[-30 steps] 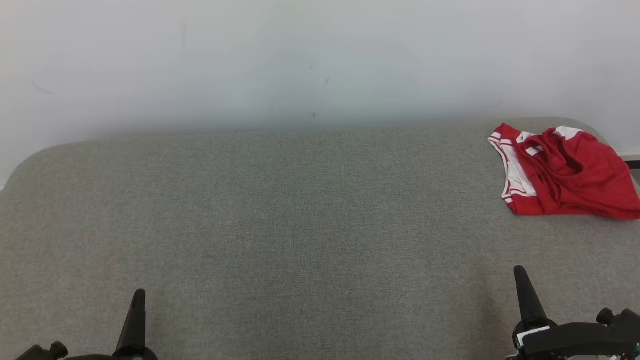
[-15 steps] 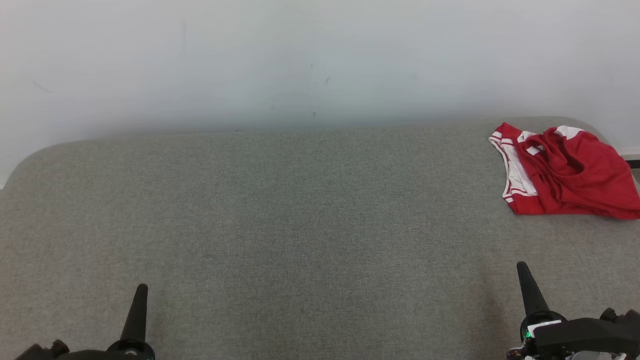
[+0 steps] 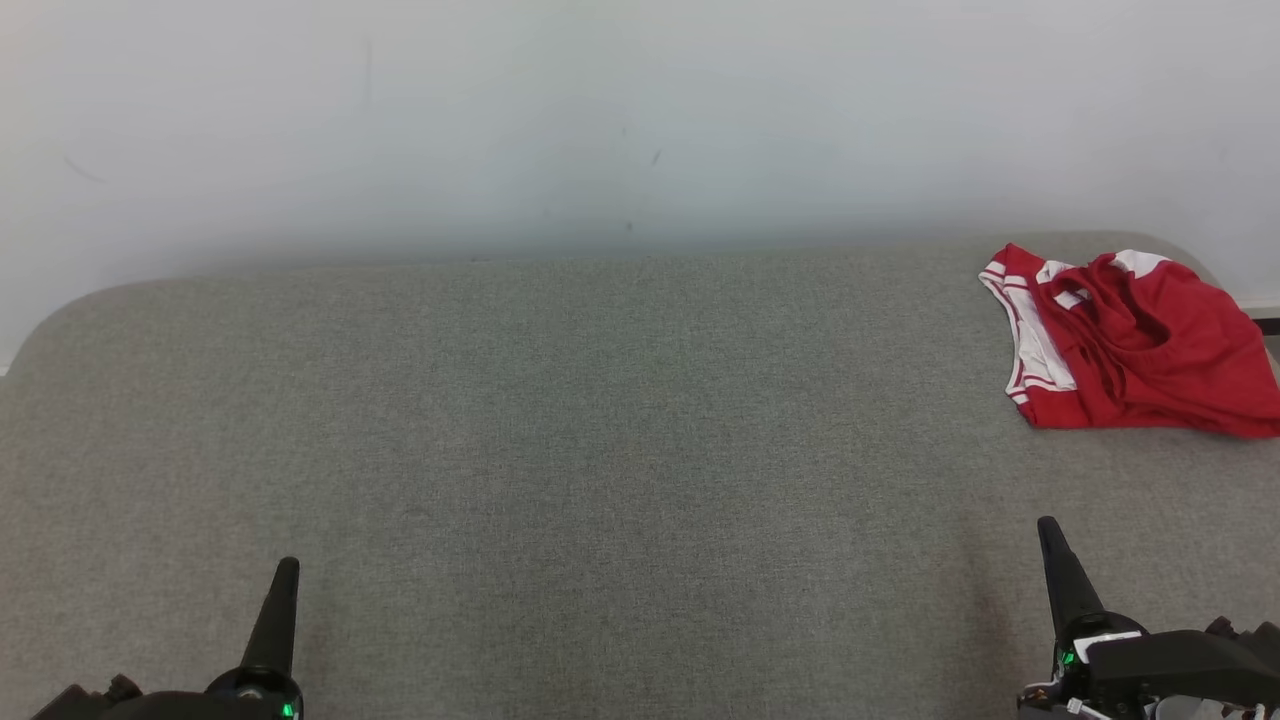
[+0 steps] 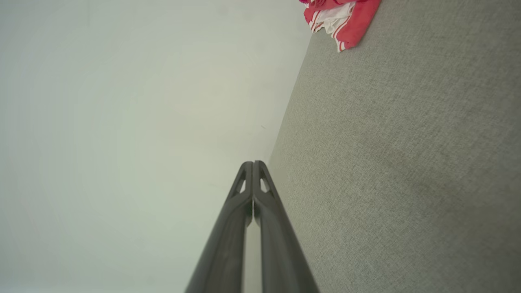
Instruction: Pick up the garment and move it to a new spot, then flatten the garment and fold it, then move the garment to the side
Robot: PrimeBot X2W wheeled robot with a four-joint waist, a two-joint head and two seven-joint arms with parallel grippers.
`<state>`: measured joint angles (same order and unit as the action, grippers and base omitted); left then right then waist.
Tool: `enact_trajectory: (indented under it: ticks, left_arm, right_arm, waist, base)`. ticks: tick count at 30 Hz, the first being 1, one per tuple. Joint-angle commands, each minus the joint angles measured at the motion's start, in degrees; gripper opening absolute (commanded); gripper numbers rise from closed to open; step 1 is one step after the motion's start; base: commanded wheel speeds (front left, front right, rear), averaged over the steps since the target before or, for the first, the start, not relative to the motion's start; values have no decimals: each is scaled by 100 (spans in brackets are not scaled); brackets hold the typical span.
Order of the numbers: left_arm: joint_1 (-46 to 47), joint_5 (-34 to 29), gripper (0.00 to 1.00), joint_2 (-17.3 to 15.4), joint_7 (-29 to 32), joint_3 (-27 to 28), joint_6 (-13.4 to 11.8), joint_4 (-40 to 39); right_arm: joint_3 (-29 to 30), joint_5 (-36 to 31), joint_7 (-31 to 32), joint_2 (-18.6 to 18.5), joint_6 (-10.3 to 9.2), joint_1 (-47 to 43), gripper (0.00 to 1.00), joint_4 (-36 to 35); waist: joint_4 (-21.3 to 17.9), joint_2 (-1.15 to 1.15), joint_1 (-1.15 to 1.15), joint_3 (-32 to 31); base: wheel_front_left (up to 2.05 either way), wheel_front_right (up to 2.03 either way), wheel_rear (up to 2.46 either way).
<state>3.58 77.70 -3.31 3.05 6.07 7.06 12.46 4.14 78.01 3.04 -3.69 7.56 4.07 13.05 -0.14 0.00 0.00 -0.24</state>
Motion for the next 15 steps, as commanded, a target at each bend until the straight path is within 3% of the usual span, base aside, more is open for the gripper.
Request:
enact_trajectory:
  ticks: [1, 15]
  left_arm:
    - [114, 124, 0, 1, 44, 20, 23, 0]
    - [196, 704, 0, 18, 179, 38, 43, 72]
  right_arm:
    - [29, 124, 35, 9, -10, 84, 0, -17]
    - [95, 722, 154, 21, -11, 154, 0, 32]
  waist:
    - [1, 0, 0, 2]
    - [6, 0, 0, 17]
  base:
    - [0, 0, 0]
    - [0, 0, 0]
